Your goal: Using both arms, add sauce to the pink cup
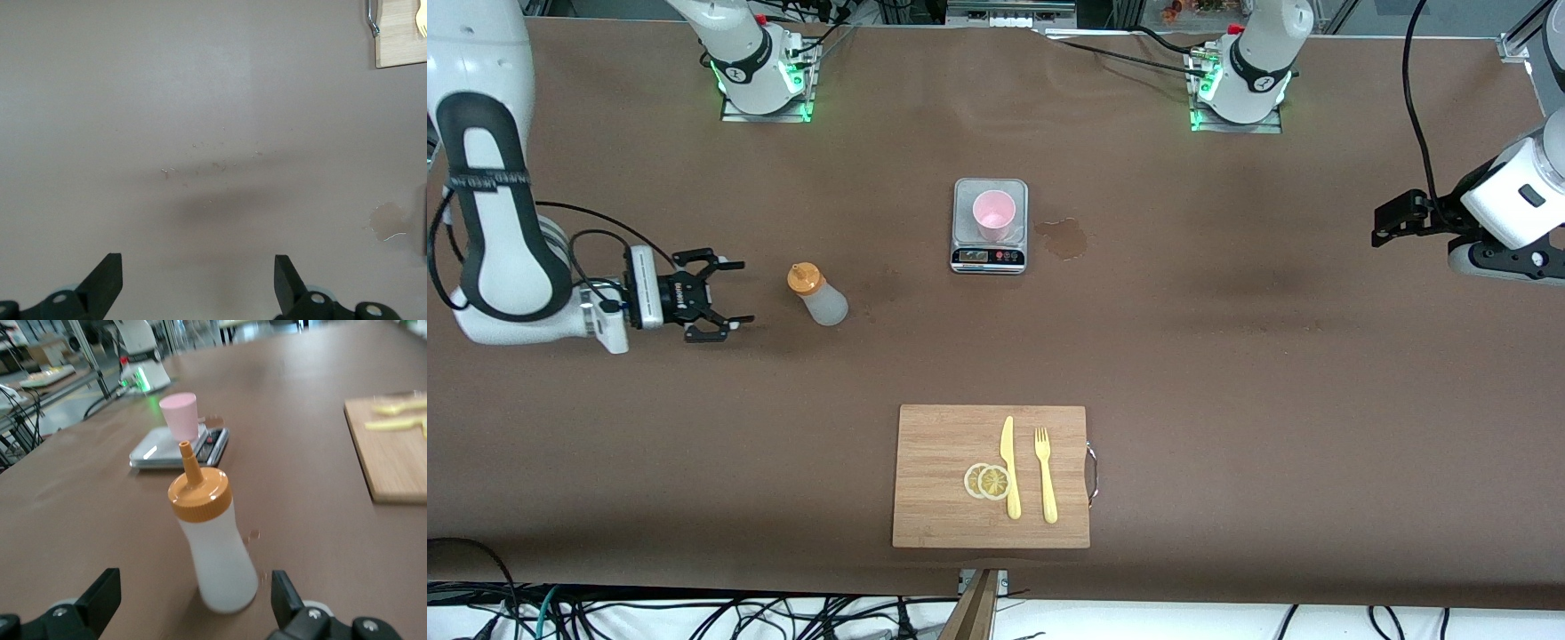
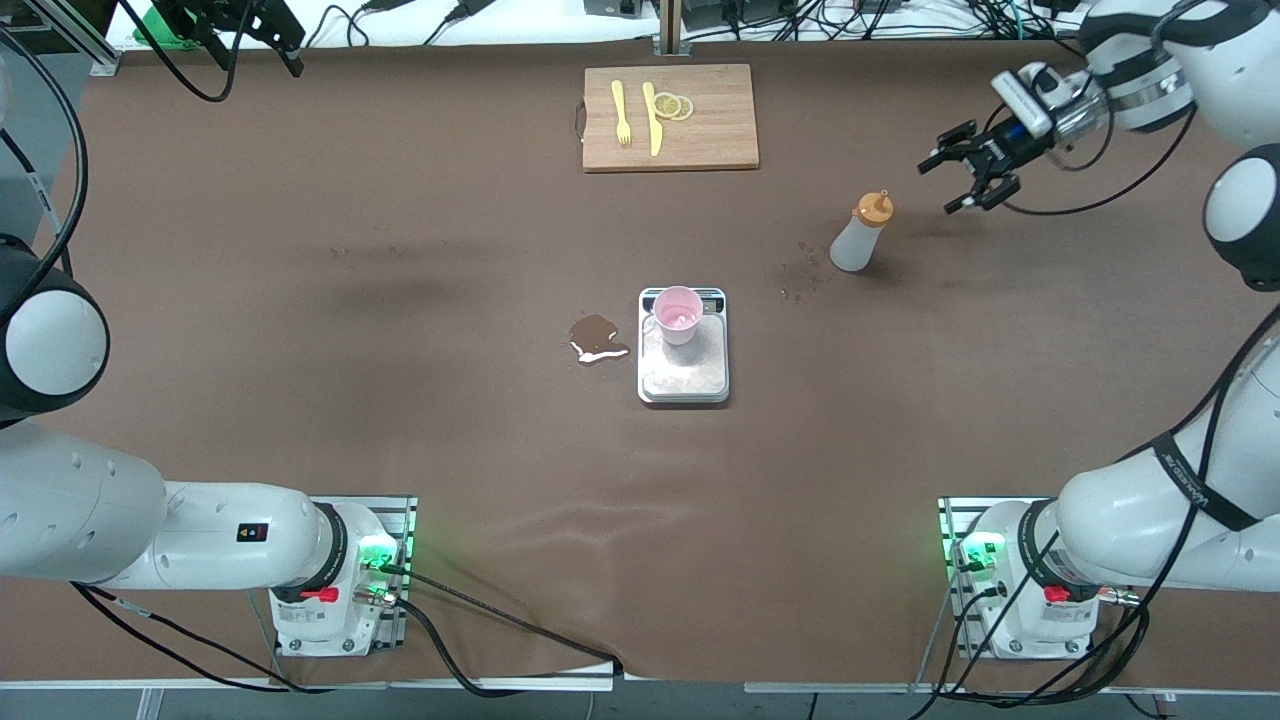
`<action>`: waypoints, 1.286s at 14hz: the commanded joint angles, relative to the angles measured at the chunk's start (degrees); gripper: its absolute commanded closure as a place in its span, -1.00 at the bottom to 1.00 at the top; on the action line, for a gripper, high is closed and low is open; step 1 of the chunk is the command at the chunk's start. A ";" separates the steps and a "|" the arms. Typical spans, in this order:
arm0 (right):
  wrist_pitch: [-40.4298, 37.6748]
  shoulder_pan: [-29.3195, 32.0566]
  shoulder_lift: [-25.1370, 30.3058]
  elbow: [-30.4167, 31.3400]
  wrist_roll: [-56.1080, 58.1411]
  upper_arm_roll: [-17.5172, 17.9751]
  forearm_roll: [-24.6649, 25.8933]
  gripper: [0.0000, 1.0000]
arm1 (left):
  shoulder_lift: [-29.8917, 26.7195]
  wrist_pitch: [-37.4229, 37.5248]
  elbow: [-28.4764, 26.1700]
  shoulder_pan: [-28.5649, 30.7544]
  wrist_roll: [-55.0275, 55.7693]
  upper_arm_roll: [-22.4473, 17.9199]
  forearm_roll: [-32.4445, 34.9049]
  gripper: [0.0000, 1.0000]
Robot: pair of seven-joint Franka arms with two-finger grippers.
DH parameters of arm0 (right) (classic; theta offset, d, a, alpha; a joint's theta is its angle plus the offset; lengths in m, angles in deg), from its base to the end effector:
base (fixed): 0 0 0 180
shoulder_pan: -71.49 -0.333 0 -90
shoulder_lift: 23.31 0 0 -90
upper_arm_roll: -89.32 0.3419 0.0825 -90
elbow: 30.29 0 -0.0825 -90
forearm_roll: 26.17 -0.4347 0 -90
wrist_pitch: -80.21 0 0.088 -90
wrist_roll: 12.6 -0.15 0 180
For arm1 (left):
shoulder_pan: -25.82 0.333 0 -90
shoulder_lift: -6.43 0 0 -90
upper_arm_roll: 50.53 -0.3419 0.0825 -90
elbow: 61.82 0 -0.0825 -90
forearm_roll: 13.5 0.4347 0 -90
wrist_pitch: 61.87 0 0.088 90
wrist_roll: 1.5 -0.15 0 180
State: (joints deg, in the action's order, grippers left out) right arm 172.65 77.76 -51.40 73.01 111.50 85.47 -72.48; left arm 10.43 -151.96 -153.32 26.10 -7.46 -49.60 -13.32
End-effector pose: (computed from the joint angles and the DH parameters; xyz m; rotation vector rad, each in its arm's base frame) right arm 0.6270 -0.0029 0.2295 -1.5053 -1.6355 -0.5111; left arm 0.6202 -0.0063 0.5511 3.1305 -0.1810 -0.1481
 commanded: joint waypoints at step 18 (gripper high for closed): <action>-1.65 -9.25 27.55 -12.07 -103.53 4.72 51.50 -1.00 | 0.56 0.97 1.86 0.25 -0.10 0.04 -0.62 -1.00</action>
State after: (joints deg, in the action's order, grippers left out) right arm 172.05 68.40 -24.71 61.96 9.53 90.02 -22.90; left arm 10.46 -151.96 -153.17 26.10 -7.46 -49.60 -13.32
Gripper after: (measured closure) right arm 0.000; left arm 0.000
